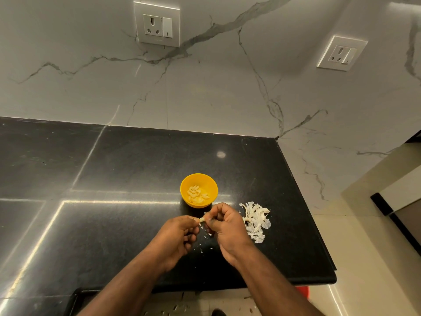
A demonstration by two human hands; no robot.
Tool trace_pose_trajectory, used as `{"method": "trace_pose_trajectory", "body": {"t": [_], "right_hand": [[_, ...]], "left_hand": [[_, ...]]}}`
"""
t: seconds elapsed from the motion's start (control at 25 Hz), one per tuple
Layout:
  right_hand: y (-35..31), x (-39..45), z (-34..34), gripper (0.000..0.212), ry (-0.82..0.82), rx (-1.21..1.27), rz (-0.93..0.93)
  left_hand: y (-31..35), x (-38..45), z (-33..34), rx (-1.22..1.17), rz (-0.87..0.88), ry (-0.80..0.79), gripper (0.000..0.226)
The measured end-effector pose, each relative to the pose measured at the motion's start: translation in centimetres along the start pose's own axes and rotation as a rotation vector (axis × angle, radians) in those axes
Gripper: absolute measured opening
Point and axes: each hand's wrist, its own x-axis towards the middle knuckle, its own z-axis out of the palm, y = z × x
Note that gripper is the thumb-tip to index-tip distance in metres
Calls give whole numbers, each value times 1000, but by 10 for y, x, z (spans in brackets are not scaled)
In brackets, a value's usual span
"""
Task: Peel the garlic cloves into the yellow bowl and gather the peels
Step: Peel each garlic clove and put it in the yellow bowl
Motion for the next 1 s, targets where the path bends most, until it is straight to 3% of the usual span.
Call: {"method": "trace_pose_trajectory", "body": {"t": [0.12, 0.32, 0.48, 0.84, 1.0], "right_hand": [[-3, -4, 2, 24, 5, -21, -20], [-11, -5, -7, 19, -89, 180, 195], [-12, -4, -9, 18, -45, -12, 93], [-12, -1, -40, 31, -27, -566, -34], [-18, -6, -31, 30, -119, -533, -189]], "left_hand": [[2, -2, 1, -40, -49, -26, 14], [-1, -1, -2, -56, 16, -93, 14], [-2, -2, -3, -89, 33, -134, 16], [-4, 1, -4, -125, -58, -69, 15], [-3, 1, -2, -115, -90, -67, 21]]}}
